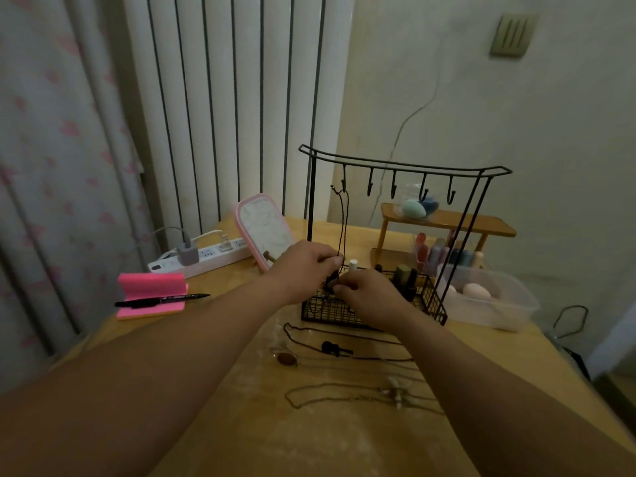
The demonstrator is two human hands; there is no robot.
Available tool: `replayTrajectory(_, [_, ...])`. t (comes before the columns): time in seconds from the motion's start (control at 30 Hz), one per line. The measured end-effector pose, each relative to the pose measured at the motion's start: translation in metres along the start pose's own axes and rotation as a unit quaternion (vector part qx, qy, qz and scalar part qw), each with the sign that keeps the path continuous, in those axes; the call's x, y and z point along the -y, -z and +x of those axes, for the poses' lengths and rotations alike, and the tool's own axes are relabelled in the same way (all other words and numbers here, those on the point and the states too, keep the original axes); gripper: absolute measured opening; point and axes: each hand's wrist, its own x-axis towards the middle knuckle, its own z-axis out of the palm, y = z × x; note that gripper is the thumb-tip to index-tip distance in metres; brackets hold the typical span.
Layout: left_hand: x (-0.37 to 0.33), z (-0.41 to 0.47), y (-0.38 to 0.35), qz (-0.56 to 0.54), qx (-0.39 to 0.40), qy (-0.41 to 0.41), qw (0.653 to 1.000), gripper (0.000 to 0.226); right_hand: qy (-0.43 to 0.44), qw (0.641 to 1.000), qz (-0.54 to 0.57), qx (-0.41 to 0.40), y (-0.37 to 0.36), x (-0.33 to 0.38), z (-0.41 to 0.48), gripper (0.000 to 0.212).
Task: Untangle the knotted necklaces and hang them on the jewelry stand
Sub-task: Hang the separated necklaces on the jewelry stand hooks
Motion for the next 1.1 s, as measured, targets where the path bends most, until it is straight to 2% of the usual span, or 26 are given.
replayTrajectory(0.23, [-0.009, 0.007, -0.004, -0.1, -0.001, 0.023, 0.995, 0.024, -0.001, 1.0, 0.001, 0.015, -0.017, 0.015, 0.008, 0.03])
replayTrajectory(0.5, [-0.015, -0.002, -0.001, -0.223, 0.009, 0.093, 0.97, 0.031, -0.018, 0.999, 0.032, -0.016, -0.034, 0.017, 0.02, 0.015])
replayTrajectory(0.7, [-0.01, -0.007, -0.005, -0.139, -0.013, 0.032, 0.99, 0.014, -0.029, 0.999, 0.016, -0.024, -0.035, 0.014, 0.016, 0.019])
replayTrajectory(0.87, [-0.007, -0.005, -0.011, -0.122, -0.025, 0.044, 0.991, 0.02, -0.037, 0.999, 0.006, 0.016, -0.033, 0.014, 0.016, 0.02])
replayTrajectory(0.97, [-0.007, -0.005, -0.01, -0.116, -0.036, 0.042, 0.992, 0.019, -0.014, 0.999, 0.033, 0.007, -0.026, 0.014, 0.01, 0.017])
replayTrajectory(1.1, [-0.001, -0.006, -0.008, -0.093, -0.042, 0.053, 0.993, 0.017, -0.028, 0.997, 0.071, 0.003, -0.011, 0.01, -0.005, 0.032])
